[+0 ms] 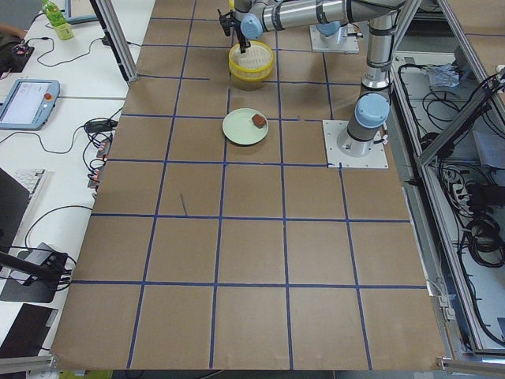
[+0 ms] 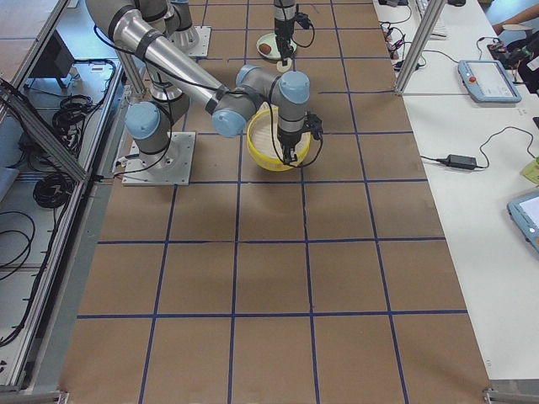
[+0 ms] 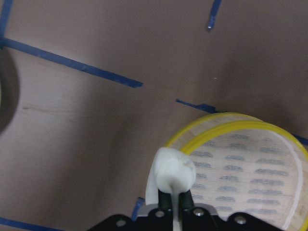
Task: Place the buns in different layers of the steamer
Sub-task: 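Carry the white bun over the lower steamer tier and release it with the left gripper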
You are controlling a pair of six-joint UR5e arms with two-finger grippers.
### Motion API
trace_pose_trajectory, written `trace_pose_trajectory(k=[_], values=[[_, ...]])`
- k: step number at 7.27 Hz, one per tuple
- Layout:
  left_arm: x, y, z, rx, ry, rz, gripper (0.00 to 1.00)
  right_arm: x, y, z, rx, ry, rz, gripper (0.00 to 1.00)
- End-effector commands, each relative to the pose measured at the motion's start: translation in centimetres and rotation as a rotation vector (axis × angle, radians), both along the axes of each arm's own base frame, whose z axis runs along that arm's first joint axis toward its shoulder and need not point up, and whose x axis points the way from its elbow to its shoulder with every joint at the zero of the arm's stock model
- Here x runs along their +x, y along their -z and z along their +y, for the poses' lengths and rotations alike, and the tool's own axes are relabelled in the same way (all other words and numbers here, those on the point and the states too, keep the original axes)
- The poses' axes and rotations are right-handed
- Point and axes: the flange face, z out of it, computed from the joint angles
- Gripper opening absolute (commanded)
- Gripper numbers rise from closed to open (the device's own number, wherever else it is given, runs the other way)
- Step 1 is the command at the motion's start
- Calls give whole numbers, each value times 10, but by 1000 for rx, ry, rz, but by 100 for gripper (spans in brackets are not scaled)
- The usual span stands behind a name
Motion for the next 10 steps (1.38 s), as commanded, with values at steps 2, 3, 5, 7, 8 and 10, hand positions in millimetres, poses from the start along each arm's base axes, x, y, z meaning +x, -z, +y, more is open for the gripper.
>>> trace_pose_trajectory(k=[2,3,5,7,8,10], values=[[-46,27,21,-6,9,13,5,0,0,0,2,1,-3,2],[-52,43,18,-4,1,28,40,0,1,1,6,1,-3,2],[-51,37,25,-16,42,25,100,0,1,1,12,4,-4,2],[-4,8,-4,-106,224,-13,100,0,1,1,11,4,-4,2],[68,-4,-43,-102,278,-40,100,0,1,2,13,6,-3,2],[237,-19,-73,7,455,-72,100,32,-10,-2,20,23,59,2]])
